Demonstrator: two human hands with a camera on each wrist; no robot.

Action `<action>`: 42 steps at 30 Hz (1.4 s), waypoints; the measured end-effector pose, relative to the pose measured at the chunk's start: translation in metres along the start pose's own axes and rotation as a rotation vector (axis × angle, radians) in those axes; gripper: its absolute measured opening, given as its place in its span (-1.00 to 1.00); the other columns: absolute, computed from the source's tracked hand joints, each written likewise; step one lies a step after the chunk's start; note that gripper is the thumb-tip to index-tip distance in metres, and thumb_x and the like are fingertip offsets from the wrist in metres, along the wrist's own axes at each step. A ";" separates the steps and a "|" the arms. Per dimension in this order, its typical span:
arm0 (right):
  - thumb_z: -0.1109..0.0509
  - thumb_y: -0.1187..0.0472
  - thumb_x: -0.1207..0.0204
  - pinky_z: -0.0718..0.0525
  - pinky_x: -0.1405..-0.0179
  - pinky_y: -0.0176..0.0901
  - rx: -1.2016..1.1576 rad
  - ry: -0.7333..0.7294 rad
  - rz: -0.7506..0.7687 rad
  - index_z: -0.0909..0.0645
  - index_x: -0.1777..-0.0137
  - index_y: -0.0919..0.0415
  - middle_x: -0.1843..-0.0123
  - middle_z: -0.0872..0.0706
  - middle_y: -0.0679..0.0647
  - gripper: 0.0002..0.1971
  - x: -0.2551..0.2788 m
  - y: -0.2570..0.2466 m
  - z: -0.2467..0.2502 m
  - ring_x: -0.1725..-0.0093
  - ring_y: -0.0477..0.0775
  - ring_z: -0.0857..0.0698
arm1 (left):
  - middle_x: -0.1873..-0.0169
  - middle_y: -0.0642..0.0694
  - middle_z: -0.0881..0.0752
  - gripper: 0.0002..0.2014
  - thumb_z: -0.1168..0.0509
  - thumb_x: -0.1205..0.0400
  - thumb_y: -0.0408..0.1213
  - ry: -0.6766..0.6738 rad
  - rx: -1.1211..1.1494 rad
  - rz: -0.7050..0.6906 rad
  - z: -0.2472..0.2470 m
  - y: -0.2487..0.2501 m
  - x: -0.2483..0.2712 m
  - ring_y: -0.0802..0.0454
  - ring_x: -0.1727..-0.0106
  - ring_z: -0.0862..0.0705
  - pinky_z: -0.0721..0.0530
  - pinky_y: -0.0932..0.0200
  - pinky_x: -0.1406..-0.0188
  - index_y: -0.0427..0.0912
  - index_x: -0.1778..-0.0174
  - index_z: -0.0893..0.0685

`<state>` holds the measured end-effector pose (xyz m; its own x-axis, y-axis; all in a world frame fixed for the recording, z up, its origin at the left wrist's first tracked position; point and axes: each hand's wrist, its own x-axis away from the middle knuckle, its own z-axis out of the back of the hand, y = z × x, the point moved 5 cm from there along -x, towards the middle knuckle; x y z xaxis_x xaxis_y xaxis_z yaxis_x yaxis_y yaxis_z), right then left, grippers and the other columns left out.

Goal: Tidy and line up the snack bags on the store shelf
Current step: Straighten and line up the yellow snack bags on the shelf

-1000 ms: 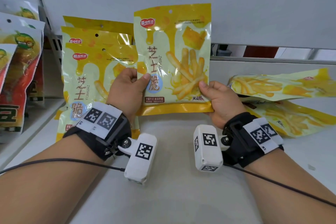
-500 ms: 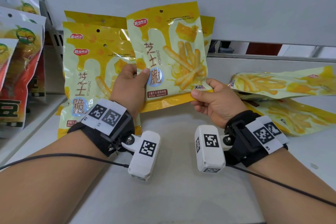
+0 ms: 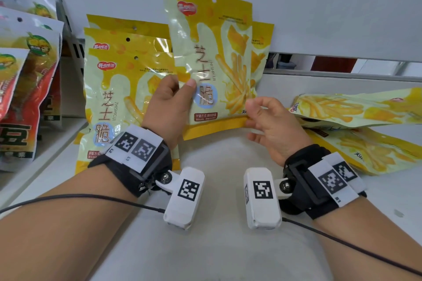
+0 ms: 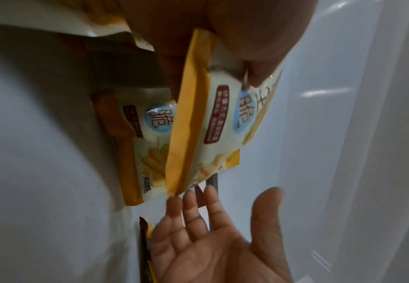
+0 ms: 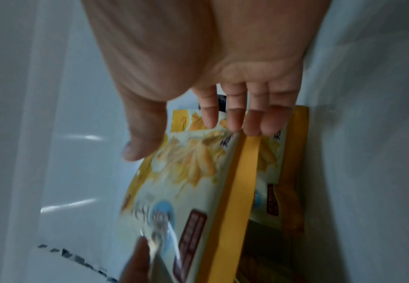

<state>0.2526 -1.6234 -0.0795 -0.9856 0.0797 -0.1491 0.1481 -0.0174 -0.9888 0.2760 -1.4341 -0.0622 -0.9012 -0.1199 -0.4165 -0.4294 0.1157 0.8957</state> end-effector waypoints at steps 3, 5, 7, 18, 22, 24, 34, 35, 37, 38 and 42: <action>-0.53 -0.33 0.15 -0.69 0.22 -0.11 -0.032 -0.169 -0.001 -0.34 -0.39 -0.08 -0.11 -0.64 -0.05 0.01 0.007 -0.001 -0.013 -0.15 0.01 -0.67 | 0.35 0.12 -0.75 -0.68 -0.07 -0.64 0.04 -0.270 0.176 0.066 -0.019 0.003 0.008 0.20 0.27 -0.73 -0.75 0.17 0.29 -0.11 0.12 -0.60; -0.64 -0.16 0.03 -0.72 0.19 -0.15 -0.099 -0.237 0.044 -0.37 -0.35 -0.09 -0.16 -0.67 -0.07 -0.11 0.009 -0.004 -0.017 -0.10 -0.10 -0.73 | 0.08 0.00 -0.78 -0.47 0.06 -0.57 0.17 -0.403 0.188 0.117 -0.028 0.002 0.011 0.12 0.06 -0.75 -0.78 0.14 0.13 -0.15 0.00 -0.64; -0.54 0.26 -0.25 -0.71 0.00 -0.20 -0.118 -0.241 0.098 -0.44 -0.29 -0.02 -0.22 -0.68 -0.05 -0.40 0.010 -0.009 -0.019 -0.14 -0.15 -0.72 | -0.07 -0.10 -0.74 -0.38 0.14 -0.52 0.22 -0.421 0.195 0.122 -0.031 0.005 0.013 0.05 -0.07 -0.73 -0.74 0.14 0.02 -0.12 -0.11 -0.63; -0.39 0.40 -0.18 -0.67 -0.20 0.13 -0.356 -0.221 -0.018 -0.54 -0.34 0.31 -0.19 -0.74 0.29 -0.38 0.004 -0.008 -0.008 -0.18 0.28 -0.73 | -0.17 -0.02 -0.74 -0.36 -0.46 -0.51 -0.17 -0.193 -0.136 0.081 -0.005 -0.013 -0.005 0.13 -0.10 -0.76 -0.73 0.13 -0.09 -0.06 -0.48 -0.36; -0.44 0.29 -0.23 -0.73 0.35 -0.15 -0.274 -0.234 -0.026 -0.58 -0.17 0.10 0.03 -0.81 0.04 -0.54 0.002 -0.003 -0.006 0.17 0.04 -0.77 | -0.06 0.04 -0.76 -0.42 -0.46 -0.54 -0.23 -0.092 -0.194 0.011 0.004 -0.013 -0.008 0.19 0.01 -0.78 -0.72 0.30 0.11 0.12 -0.40 -0.35; -0.43 0.50 -0.32 -0.70 0.44 -0.24 -0.212 -0.245 -0.023 -0.56 -0.15 0.13 0.06 -0.78 0.05 -0.57 -0.001 0.001 -0.006 0.28 -0.03 -0.74 | -0.01 0.15 -0.74 -0.39 -0.46 -0.54 -0.24 -0.067 -0.203 -0.011 0.004 -0.011 -0.007 0.31 0.05 -0.75 -0.67 0.44 0.19 0.07 -0.45 -0.34; -0.38 0.57 -0.42 -0.72 0.31 -0.21 -0.086 -0.183 -0.011 -0.57 -0.17 0.19 0.00 -0.76 0.09 -0.61 -0.007 0.006 0.002 0.16 0.04 -0.74 | -0.16 -0.03 -0.75 -0.47 -0.47 -0.53 -0.30 -0.140 -0.185 -0.023 -0.003 -0.004 0.000 0.01 -0.17 -0.74 -0.69 -0.11 -0.20 -0.06 -0.42 -0.51; -0.42 0.48 -0.42 -0.74 0.14 -0.14 -0.107 -0.163 0.001 -0.58 -0.19 0.20 -0.04 -0.78 0.08 -0.64 -0.008 0.004 0.003 0.06 0.06 -0.76 | -0.14 -0.02 -0.76 -0.46 -0.49 -0.51 -0.30 -0.149 -0.184 -0.010 -0.002 -0.006 0.000 0.02 -0.15 -0.74 -0.71 -0.11 -0.18 -0.04 -0.40 -0.51; -0.45 0.30 -0.37 -0.70 -0.13 0.03 -0.225 -0.101 0.026 -0.63 -0.14 0.20 -0.10 -0.79 0.11 -0.68 -0.009 0.000 0.008 -0.10 0.12 -0.76 | -0.09 -0.01 -0.77 -0.44 -0.54 -0.45 -0.29 -0.189 -0.191 0.033 -0.002 -0.008 0.001 0.03 -0.10 -0.76 -0.74 -0.10 -0.14 0.02 -0.33 -0.50; -0.44 0.28 -0.38 -0.69 -0.17 0.09 -0.277 -0.065 0.035 -0.65 -0.09 0.19 -0.08 -0.79 0.12 -0.74 -0.010 -0.001 0.010 -0.10 0.14 -0.76 | -0.07 -0.01 -0.77 -0.44 -0.57 -0.39 -0.26 -0.216 -0.191 0.062 -0.003 -0.010 0.002 0.02 -0.08 -0.77 -0.74 -0.12 -0.12 0.05 -0.27 -0.52; -0.36 0.31 -0.53 -0.69 -0.15 0.23 -0.288 0.011 0.045 -0.67 -0.02 0.16 -0.02 -0.80 0.14 -0.87 -0.013 0.003 0.013 -0.07 0.20 -0.77 | 0.01 0.01 -0.80 -0.61 -0.43 -0.33 0.01 -0.193 -0.128 0.131 -0.006 -0.010 0.005 -0.02 -0.03 -0.79 -0.73 -0.20 -0.10 0.09 -0.07 -0.60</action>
<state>0.2645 -1.6377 -0.0806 -0.9768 0.0962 -0.1912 0.2101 0.2623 -0.9418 0.2762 -1.4412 -0.0719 -0.9486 0.0800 -0.3063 -0.3080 -0.0091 0.9514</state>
